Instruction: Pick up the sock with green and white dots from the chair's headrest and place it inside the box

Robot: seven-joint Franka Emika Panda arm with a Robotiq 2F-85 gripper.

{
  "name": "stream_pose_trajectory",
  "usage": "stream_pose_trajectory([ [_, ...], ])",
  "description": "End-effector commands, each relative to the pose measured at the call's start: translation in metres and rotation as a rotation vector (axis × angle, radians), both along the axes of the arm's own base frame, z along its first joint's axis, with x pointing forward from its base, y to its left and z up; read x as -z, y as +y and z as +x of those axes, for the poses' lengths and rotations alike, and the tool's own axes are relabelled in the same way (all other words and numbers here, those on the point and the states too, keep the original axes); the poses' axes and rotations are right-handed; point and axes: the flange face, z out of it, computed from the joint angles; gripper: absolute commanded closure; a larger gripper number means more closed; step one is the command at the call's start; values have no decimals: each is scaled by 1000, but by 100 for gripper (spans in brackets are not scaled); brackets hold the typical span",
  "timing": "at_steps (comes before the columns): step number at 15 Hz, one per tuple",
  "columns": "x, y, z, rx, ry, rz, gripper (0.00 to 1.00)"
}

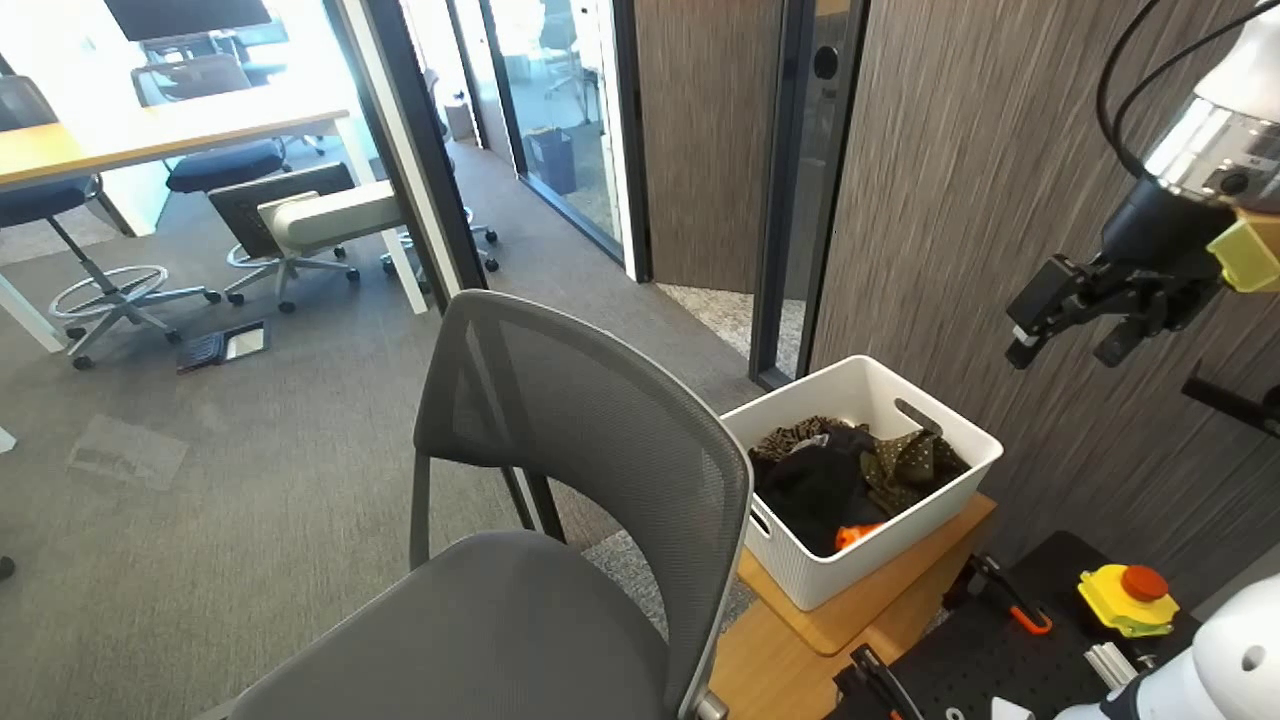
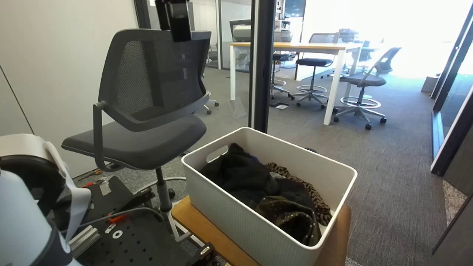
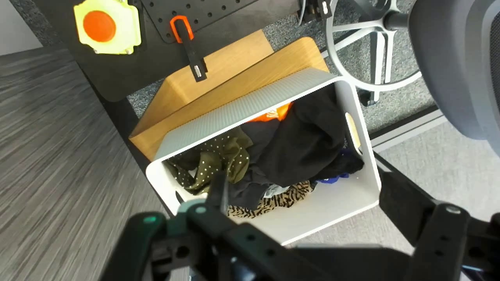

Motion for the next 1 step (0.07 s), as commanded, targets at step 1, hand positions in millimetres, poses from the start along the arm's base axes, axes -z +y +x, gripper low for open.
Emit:
stream_pose_trajectory([
  [1, -1, 0, -1, 14, -1, -3, 0],
])
